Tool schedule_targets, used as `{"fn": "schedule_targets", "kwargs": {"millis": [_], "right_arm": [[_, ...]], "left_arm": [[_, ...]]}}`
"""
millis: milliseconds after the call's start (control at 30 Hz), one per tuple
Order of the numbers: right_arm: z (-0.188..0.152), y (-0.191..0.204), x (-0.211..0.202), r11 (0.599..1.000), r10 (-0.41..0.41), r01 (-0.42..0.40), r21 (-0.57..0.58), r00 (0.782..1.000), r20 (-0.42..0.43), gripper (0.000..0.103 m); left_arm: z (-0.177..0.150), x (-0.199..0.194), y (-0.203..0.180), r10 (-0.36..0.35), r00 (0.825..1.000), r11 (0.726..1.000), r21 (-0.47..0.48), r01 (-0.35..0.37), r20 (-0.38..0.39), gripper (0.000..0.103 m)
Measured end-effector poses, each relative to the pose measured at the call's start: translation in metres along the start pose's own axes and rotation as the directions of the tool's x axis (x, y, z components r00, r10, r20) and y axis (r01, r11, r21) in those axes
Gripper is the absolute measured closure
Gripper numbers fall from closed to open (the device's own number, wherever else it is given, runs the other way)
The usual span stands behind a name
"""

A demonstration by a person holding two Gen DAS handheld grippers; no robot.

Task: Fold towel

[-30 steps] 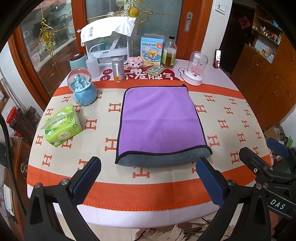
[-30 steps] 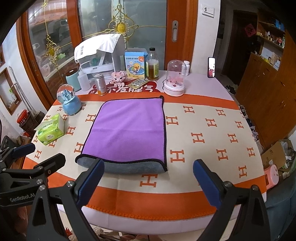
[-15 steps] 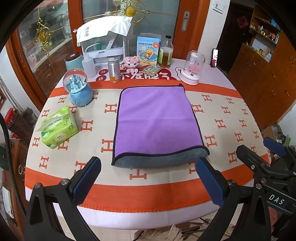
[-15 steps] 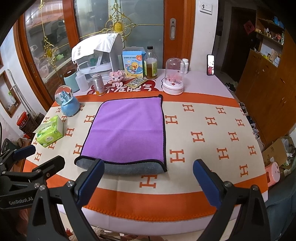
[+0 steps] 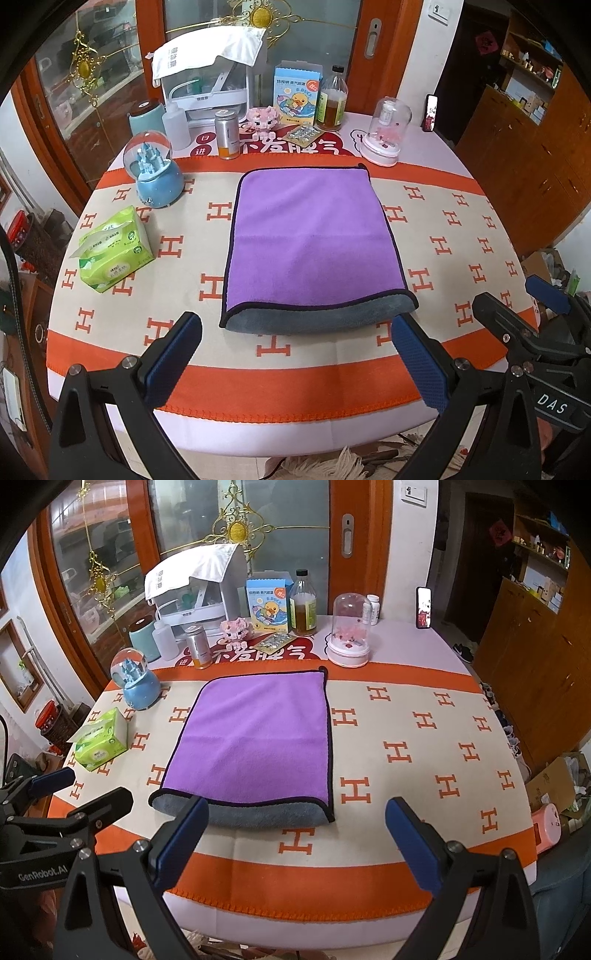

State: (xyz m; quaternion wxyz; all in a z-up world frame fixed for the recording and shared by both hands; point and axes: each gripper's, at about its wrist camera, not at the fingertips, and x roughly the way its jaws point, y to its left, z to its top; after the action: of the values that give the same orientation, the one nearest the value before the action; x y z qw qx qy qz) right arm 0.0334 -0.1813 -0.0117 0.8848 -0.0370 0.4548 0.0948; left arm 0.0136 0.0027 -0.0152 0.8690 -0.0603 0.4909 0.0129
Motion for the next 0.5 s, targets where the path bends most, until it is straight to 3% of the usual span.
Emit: {"fn": "schedule_targets", "kwargs": {"millis": [500], "right_arm": [[0.001,-0.005,0.012,1.0,0.031,-0.031,-0.001,0.999,-0.029,0.005]], "left_arm": [[0.002,0.012,0.0,-0.015,1.0,1.0,-0.001,0.015,-0.022,0.001]]}}
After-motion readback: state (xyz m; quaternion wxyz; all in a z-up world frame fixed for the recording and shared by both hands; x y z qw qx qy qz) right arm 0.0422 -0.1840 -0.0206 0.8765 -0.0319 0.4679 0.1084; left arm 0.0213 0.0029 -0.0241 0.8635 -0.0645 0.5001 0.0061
